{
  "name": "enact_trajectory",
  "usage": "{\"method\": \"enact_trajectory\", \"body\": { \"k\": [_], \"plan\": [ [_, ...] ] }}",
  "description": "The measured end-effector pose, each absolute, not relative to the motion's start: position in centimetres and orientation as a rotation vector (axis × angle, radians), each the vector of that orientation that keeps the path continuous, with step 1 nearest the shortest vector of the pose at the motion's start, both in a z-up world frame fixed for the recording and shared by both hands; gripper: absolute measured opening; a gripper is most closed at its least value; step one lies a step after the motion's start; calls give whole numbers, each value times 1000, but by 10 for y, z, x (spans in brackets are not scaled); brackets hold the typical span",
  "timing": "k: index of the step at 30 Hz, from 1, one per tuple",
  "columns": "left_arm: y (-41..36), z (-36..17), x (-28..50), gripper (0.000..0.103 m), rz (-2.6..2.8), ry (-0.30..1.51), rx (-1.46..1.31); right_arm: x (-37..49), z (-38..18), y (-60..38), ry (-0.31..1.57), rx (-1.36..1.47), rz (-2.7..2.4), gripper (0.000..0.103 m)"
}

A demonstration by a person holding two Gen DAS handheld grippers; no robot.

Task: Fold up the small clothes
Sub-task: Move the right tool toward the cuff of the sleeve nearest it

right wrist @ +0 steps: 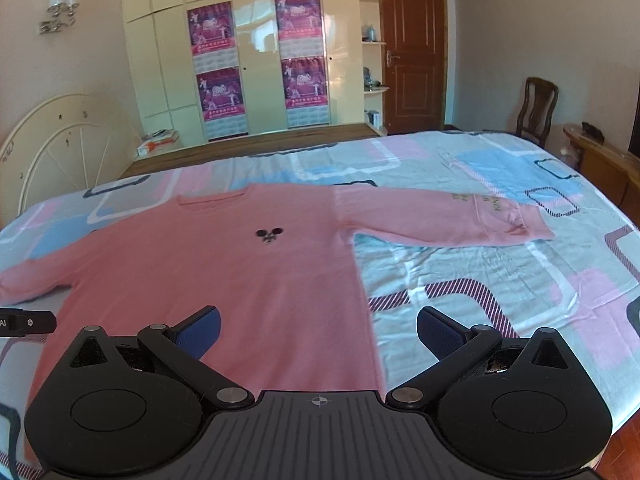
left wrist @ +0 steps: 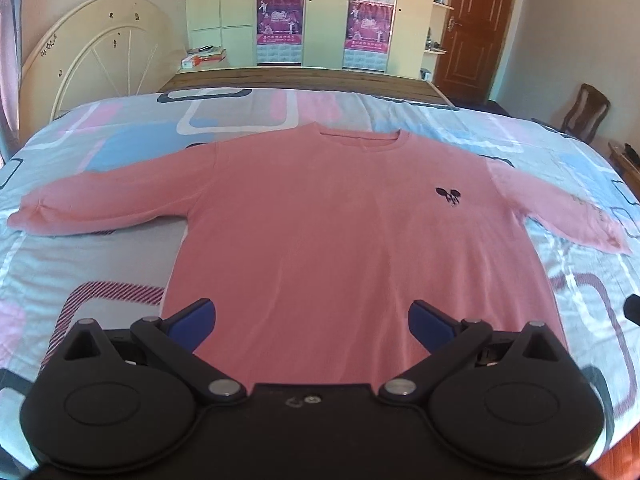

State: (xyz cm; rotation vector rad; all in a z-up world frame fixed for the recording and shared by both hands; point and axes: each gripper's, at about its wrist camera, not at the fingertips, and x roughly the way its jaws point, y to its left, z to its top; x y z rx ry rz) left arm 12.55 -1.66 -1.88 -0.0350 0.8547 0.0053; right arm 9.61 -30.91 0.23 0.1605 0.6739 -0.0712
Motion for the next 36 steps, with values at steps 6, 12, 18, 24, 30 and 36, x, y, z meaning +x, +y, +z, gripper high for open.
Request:
{"method": "enact_trajectory", "body": {
  "k": [6, 12, 18, 24, 30, 36],
  "plan": [
    [-43, -20, 159, 102, 33, 849, -32, 133, -9, -350, 690, 169, -110, 103],
    [-68, -28, 193, 102, 52, 863, -53, 169, -20, -395, 716, 182, -132, 103],
    [-91, -40, 226, 102, 95, 870, -78, 201, -35, -444, 728, 191, -168, 103],
    [-116, -50, 257, 102, 93, 861, -52, 232, -53, -491, 748, 203, -208, 103],
    [-143, -67, 285, 102, 68, 891, -31, 257, -73, -529, 766, 239, -249, 103],
    [-165, -81, 306, 101, 27, 893, -10, 273, -94, -567, 782, 259, -322, 102]
  ]
}}
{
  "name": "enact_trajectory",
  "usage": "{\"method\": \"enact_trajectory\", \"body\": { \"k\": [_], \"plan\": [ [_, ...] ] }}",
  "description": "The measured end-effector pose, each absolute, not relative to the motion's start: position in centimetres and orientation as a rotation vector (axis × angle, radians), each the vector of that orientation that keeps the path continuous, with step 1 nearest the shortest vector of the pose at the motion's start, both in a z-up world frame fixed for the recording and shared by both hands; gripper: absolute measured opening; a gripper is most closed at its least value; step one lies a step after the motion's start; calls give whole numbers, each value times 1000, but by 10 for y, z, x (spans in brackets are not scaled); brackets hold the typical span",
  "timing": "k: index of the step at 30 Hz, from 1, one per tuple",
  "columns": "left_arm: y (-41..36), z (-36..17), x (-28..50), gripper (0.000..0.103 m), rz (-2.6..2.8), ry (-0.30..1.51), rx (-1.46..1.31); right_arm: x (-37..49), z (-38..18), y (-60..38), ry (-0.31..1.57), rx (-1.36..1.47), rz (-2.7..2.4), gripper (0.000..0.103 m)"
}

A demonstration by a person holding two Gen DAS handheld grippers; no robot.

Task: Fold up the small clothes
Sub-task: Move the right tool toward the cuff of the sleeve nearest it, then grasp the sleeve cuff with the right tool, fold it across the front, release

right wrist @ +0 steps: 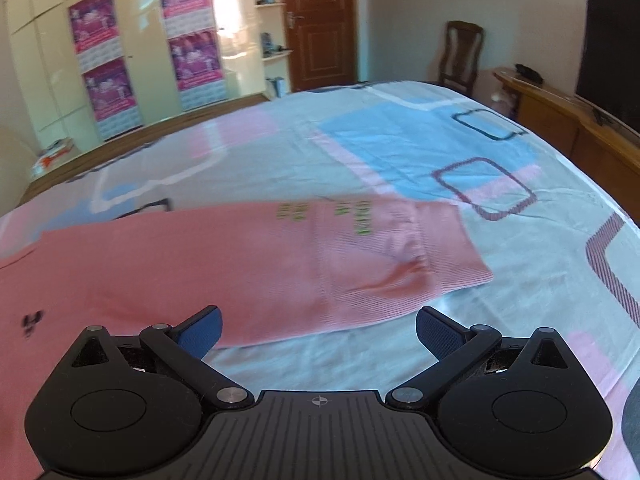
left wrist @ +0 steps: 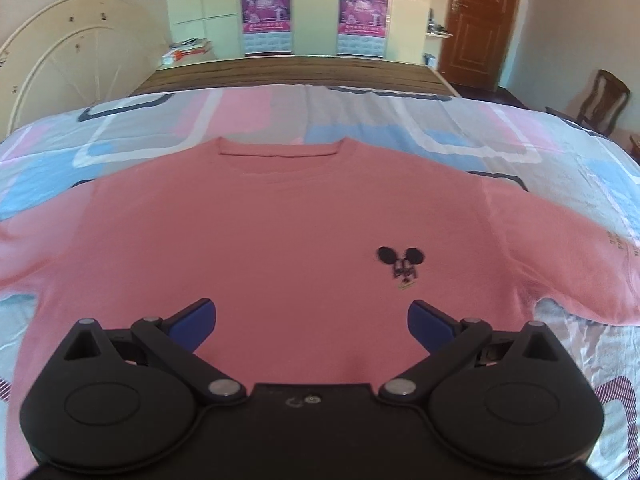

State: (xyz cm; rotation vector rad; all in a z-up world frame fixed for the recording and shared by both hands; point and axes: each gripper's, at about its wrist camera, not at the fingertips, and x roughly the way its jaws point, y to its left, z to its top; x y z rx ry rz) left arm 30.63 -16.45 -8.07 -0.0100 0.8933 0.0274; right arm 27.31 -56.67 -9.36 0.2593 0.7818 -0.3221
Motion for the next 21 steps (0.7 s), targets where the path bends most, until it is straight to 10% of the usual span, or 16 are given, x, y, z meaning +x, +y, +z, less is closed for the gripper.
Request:
{"method": "enact_trajectory", "body": {
  "k": [3, 16, 21],
  "plan": [
    [-171, -87, 317, 99, 26, 908, -14, 279, -104, -591, 803, 297, -358, 75],
    [-174, -99, 341, 98, 62, 948, 17, 298, -144, -649, 865, 436, -453, 73],
    [-169, -99, 343, 97, 80, 955, 18, 313, -145, -651, 826, 441, -456, 34]
  ]
}}
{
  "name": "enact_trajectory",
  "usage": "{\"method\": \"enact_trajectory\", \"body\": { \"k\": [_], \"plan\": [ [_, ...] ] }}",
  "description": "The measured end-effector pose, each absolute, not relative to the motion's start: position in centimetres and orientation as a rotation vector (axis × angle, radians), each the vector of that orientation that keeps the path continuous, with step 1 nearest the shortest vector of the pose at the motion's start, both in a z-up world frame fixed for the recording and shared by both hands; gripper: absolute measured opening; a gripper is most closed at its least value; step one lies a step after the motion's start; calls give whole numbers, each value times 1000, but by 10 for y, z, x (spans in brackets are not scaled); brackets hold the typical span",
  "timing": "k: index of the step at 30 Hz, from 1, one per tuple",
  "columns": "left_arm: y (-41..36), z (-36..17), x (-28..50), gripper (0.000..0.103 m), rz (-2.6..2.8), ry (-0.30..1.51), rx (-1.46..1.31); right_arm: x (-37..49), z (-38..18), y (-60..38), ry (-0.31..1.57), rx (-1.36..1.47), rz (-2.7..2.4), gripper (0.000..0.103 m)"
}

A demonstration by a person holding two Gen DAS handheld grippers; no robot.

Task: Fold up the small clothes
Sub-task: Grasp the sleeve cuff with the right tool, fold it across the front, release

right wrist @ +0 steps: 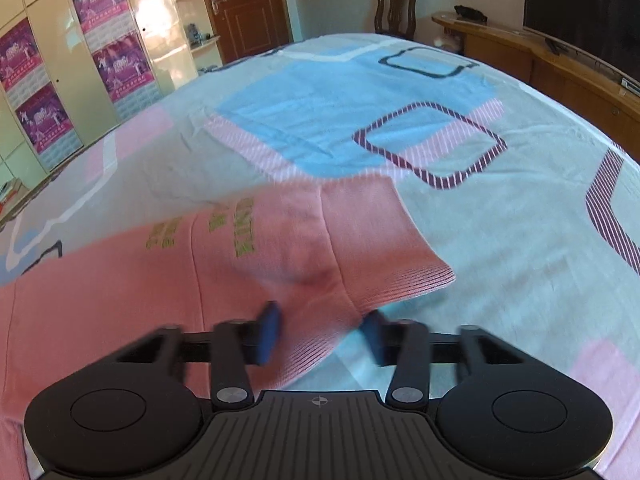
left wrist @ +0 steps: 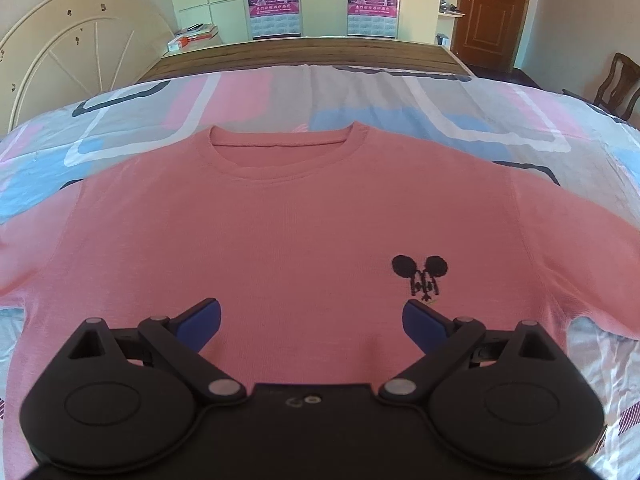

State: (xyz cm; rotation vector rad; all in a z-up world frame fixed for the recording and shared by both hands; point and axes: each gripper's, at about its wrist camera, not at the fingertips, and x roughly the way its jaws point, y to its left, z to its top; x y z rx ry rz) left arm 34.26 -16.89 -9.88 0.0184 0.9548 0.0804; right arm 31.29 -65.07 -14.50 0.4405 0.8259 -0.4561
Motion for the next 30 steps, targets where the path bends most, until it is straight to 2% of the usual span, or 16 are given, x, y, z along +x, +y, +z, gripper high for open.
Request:
{"method": "enact_trajectory", "body": {
  "k": [1, 2, 3, 4, 10, 16, 24, 30],
  "plan": [
    [-168, -99, 343, 97, 80, 955, 14, 315, -145, -652, 818, 451, -456, 25],
    [-167, -98, 343, 96, 79, 954, 12, 316, -145, -652, 811, 458, -456, 21],
    [-165, -98, 344, 96, 78, 954, 11, 317, -144, -652, 805, 460, -454, 10],
    [-165, -99, 344, 96, 76, 956, 13, 317, -144, -652, 798, 459, -453, 8],
    [-158, -96, 345, 95, 62, 946, 48, 323, -124, -629, 725, 387, -397, 8],
    [-143, -86, 341, 95, 39, 910, 68, 344, -94, -561, 657, 276, -238, 8],
    [-93, -79, 337, 96, 64, 897, 43, 383, -80, -409, 643, 224, 79, 8],
    [-42, -79, 338, 96, 97, 903, -21, 397, -99, -289, 708, 157, 277, 8]
  ]
}}
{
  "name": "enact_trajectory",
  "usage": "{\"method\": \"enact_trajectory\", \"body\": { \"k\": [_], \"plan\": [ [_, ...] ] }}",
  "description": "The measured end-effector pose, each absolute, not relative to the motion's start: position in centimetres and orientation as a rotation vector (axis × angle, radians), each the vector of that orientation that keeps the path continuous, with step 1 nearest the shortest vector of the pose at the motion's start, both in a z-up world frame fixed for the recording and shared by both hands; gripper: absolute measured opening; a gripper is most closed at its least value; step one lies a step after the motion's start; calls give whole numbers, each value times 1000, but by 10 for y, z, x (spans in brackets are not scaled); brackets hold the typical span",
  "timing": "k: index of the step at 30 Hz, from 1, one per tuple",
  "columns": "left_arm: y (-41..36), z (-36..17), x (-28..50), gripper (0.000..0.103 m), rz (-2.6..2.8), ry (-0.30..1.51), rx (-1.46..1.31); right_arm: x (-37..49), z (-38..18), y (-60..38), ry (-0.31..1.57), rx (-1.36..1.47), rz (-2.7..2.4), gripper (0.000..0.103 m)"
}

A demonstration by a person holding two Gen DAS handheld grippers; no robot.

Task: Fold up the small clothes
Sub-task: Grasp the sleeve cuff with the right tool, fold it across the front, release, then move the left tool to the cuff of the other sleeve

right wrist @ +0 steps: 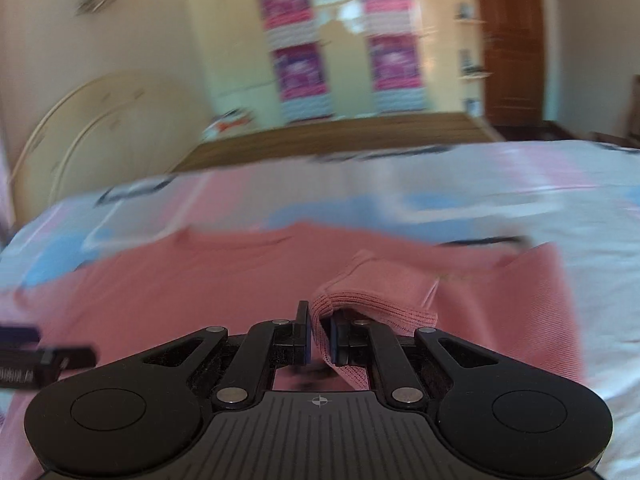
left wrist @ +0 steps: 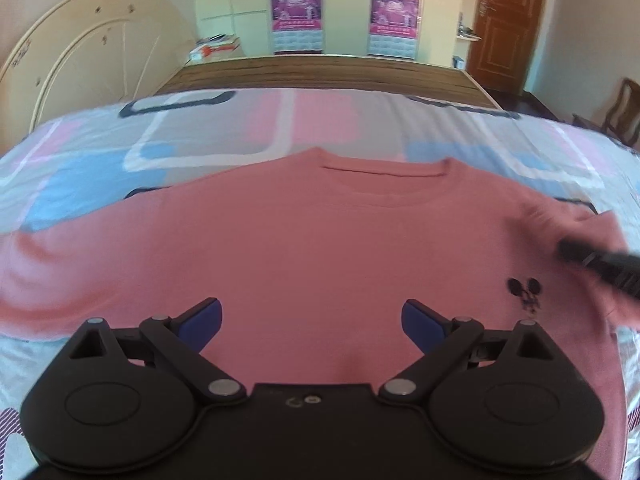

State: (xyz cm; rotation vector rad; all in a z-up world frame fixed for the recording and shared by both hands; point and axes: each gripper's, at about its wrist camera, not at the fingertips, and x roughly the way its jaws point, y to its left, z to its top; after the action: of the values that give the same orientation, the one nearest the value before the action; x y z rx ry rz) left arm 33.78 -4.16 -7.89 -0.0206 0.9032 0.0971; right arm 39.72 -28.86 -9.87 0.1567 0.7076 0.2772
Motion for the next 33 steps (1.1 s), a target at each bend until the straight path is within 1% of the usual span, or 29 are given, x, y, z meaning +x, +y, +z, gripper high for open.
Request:
{"method": "enact_trajectory", "body": {
  "k": [6, 8, 10, 11, 14, 18, 25, 27, 29, 33],
  "plan": [
    [-18, -84, 339, 96, 79, 914, -26, 400, -129, -226, 790, 112, 345, 9],
    [-19, -88, 342, 96, 50, 920, -17, 403, -134, -220, 816, 111, 346, 19],
    [-23, -91, 344, 96, 17, 924, -11, 402, -136, -217, 844, 123, 378, 57],
    [-27, -93, 346, 96, 2, 924, -5, 400, -135, -218, 845, 127, 392, 60],
    [-37, -96, 348, 96, -41, 920, -1, 388, -124, -226, 813, 99, 382, 60],
    [-66, -102, 350, 95, -138, 927, 27, 363, -115, -261, 786, 110, 289, 60],
    [-135, -117, 350, 94, -305, 881, 119, 329, -122, -329, 804, 73, 78, 60],
    [-146, -122, 353, 92, -293, 879, 126, 321, -126, -347, 822, 98, 38, 60],
    [-150, -129, 359, 87, -286, 888, 118, 314, -129, -363, 833, 123, 5, 60],
    [-154, -141, 367, 80, -269, 890, 128, 308, -137, -383, 852, 135, -27, 60]
  ]
}}
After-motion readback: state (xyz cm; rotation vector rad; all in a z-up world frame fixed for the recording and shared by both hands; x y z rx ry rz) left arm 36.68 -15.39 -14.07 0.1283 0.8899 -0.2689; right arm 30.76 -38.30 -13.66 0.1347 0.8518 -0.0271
